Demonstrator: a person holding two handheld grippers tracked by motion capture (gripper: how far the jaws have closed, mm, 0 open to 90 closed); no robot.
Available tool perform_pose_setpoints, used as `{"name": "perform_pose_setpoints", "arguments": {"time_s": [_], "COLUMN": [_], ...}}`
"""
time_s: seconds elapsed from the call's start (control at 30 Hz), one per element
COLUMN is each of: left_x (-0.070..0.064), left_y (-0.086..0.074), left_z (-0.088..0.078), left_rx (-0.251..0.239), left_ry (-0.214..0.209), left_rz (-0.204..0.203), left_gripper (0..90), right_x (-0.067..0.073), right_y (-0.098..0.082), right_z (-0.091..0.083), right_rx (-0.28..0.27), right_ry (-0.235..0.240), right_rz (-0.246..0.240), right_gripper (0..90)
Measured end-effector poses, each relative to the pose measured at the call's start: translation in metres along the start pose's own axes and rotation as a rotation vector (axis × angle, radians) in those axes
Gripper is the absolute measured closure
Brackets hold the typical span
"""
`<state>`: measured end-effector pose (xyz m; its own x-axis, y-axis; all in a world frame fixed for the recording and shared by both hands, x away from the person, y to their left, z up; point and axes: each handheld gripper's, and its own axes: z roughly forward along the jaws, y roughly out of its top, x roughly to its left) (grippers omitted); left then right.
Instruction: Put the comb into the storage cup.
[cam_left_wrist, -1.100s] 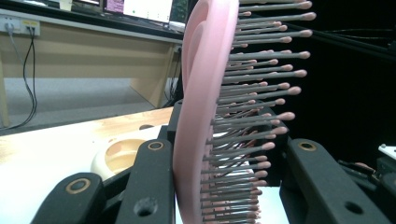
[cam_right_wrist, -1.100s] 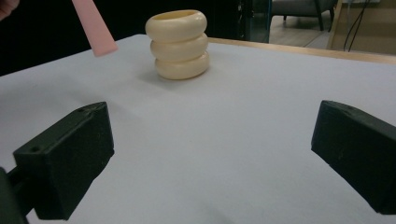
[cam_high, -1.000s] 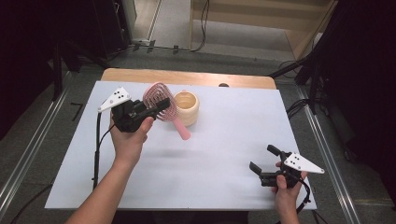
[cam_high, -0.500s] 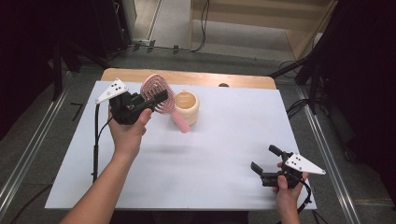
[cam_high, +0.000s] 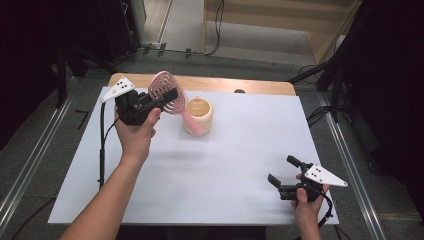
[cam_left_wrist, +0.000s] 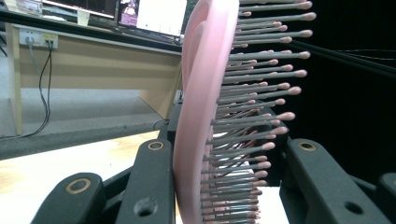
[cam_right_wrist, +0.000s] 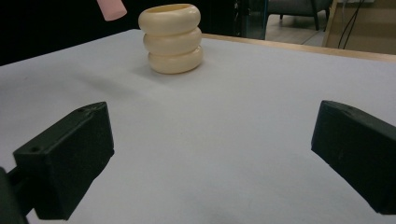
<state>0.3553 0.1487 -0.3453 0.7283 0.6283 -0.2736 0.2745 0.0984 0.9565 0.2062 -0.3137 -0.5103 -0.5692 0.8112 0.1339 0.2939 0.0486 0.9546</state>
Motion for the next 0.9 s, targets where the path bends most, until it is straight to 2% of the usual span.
{"name": "perform_pose_setpoints", "arguments": {"time_s": [0.13, 0.27, 0.57, 0.9], "left_x": [0.000, 0.003, 0.006, 0.010], "left_y": [0.003, 0.003, 0.009, 0.013], "left_z": [0.003, 0.007, 0.012, 0.017], "left_rx": [0.000, -0.001, -0.014, -0.023], "left_ry": [0.000, -0.007, 0.001, 0.008], "left_rz": [0.007, -0.007, -0.010, -0.012], "left_gripper": [66.2, 66.2, 66.1, 66.1], "right_x": [0.000, 0.000, -0.002, -0.002], "right_y": [0.000, 0.000, -0.001, -0.003], "right_z": [0.000, 0.000, 0.001, 0.003], "right_rx": [0.000, -0.001, -0.003, -0.001], "right_ry": [0.000, 0.000, 0.014, 0.008], "right_rz": [0.003, 0.002, 0.005, 0.003], "right_gripper": [0.0, 0.0, 0.0, 0.0]}}
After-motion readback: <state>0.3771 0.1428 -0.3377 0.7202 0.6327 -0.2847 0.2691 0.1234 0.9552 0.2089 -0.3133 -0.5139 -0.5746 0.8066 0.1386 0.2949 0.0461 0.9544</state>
